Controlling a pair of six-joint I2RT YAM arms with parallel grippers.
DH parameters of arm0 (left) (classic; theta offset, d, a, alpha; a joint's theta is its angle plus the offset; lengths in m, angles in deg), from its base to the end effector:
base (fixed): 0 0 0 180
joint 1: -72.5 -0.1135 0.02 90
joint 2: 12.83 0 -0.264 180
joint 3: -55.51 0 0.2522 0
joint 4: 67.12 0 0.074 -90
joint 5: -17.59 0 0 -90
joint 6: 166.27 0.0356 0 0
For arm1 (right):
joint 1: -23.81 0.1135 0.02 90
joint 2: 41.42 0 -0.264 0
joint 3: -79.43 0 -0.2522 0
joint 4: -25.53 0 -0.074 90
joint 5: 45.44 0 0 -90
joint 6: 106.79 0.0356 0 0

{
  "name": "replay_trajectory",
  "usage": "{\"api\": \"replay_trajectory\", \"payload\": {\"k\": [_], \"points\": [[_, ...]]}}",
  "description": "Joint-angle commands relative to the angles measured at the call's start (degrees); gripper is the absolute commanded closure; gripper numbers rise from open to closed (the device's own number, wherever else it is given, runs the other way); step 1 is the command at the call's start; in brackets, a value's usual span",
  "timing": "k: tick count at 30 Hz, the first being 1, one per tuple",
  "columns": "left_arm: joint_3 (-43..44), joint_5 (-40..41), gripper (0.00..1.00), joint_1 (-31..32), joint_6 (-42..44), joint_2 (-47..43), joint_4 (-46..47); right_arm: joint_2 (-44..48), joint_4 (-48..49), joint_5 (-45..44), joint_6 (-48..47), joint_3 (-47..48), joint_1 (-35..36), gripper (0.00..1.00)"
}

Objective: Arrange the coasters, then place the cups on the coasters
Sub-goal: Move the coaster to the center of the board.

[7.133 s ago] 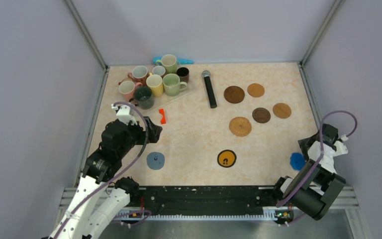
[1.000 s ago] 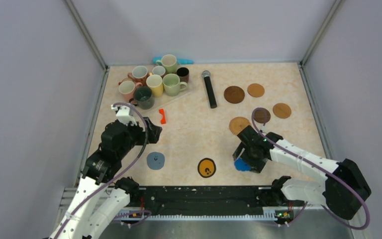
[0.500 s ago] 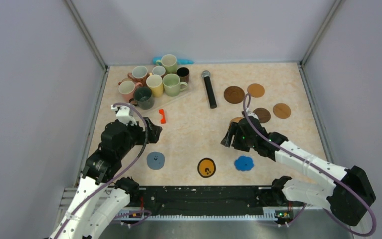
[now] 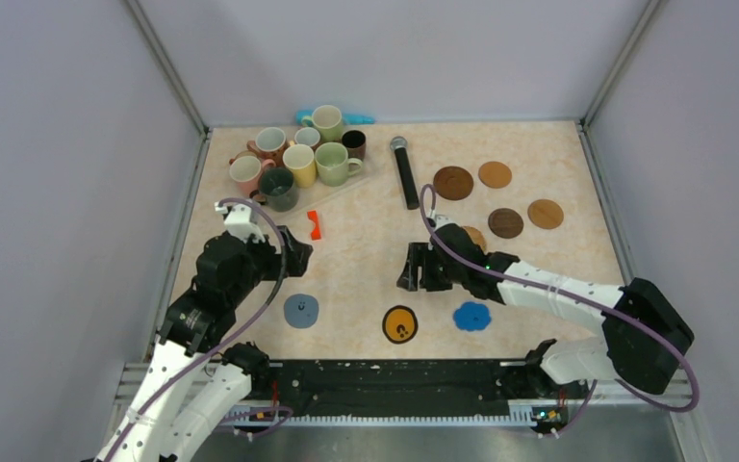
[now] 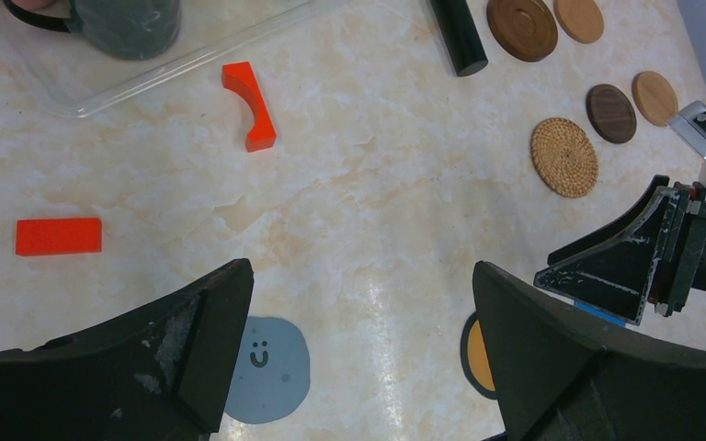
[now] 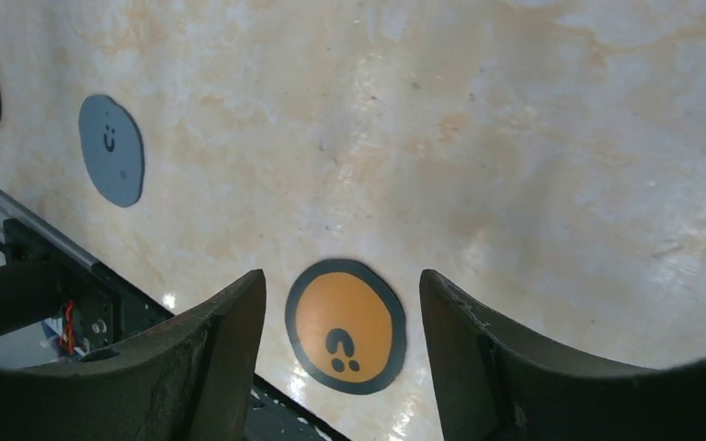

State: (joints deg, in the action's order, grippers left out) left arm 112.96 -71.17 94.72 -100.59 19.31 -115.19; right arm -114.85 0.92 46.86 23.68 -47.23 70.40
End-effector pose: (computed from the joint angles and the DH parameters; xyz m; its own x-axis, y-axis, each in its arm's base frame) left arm 0.1165 -0.0467 0.3194 -0.4745 -0.2509 -0.8438 0.1802 0.9105 -0.3721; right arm 0.1773 0.1895 0.2028 -0.8516 0.0435 -0.5224 -0.2534 0.8383 0.4828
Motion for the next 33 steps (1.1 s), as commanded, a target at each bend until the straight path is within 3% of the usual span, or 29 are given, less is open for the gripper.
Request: {"api": "replay_trajectory", "payload": {"k": [1, 6, 16, 27, 33], "points": [[1.38, 4.06, 0.06, 0.03, -0.03, -0.47, 0.27, -3.26, 10.82, 4.46, 0.64, 3.49, 2.54, 0.38], [2.12, 13.33, 0.05, 0.10, -0.78, -4.42, -1.66, -11.83, 23.34, 6.30, 5.84, 6.80, 5.79, 0.40], [1.67, 29.43, 0.03, 0.04, -3.71, -10.48, -3.71, -35.87, 27.95, 10.58, 6.33, 29.96, 11.35, 0.43], [1.50, 32.70, 0.02, -0.05, -3.90, -12.78, -4.19, -57.54, 18.18, 11.45, 7.10, 55.54, 16.34, 0.49], [1.30, 31.84, 0.02, -0.06, -3.64, -12.47, -3.85, -62.46, 14.29, 13.64, 6.24, 59.46, 17.11, 0.50]]}}
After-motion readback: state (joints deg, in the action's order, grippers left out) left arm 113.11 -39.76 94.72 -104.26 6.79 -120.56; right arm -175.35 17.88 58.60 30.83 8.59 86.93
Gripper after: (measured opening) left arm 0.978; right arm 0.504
